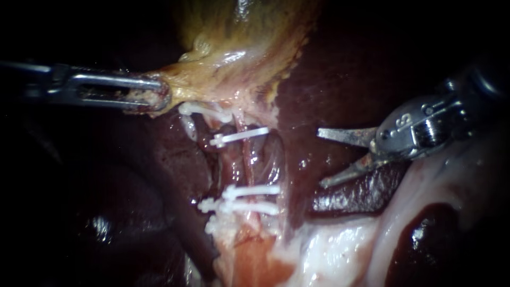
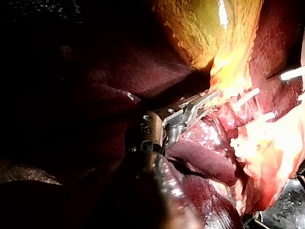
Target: Go to the cutting position right tube
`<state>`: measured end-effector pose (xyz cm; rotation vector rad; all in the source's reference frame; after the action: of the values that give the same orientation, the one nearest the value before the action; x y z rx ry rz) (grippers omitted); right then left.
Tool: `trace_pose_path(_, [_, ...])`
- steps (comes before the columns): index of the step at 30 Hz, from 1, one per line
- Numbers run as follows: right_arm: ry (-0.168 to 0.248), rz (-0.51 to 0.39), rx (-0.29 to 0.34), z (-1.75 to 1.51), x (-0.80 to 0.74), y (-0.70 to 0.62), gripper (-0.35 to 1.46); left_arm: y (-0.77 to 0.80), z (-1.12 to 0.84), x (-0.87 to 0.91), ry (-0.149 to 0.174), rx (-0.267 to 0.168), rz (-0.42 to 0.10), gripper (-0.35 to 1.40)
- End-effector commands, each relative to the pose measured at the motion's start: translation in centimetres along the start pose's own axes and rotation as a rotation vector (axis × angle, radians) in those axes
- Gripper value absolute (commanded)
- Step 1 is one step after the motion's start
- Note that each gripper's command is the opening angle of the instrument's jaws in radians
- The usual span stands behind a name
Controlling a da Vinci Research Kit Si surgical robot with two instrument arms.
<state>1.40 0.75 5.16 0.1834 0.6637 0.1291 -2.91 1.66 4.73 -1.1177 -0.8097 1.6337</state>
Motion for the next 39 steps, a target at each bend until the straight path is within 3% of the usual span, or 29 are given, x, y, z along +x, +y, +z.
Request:
trace_pose_path(1, [0.001,0.001,0.007,0.01,0.0,0.0,1.45,0.04,-0.03,0.01,0.003,0.0,-0.001,-0.35])
trace_pose_path(12, [0.007,0.03,0.056,0.08,0.11,0.01,1.45,0.3,-0.19,-0.03,0.007,0.004,-0.007,-0.35])
trace_pose_path(22, [0.007,0.129,0.11,0.25,0.26,-0.03,1.43,0.31,-0.2,-0.05,0.01,0.003,-0.006,-0.35])
trace_pose_path(32, [0.002,0.197,0.175,0.68,0.32,-0.17,1.42,0.32,-0.21,-0.06,0.01,0.003,-0.006,-0.35])
trace_pose_path(35, [0.01,0.216,0.201,0.83,0.34,-0.17,1.38,0.32,-0.21,-0.06,0.01,0.003,-0.006,-0.35])
trace_pose_path(39, [0.068,0.253,0.27,0.99,0.37,-0.1,1.31,0.33,-0.21,-0.07,0.011,0.004,-0.006,-0.35])
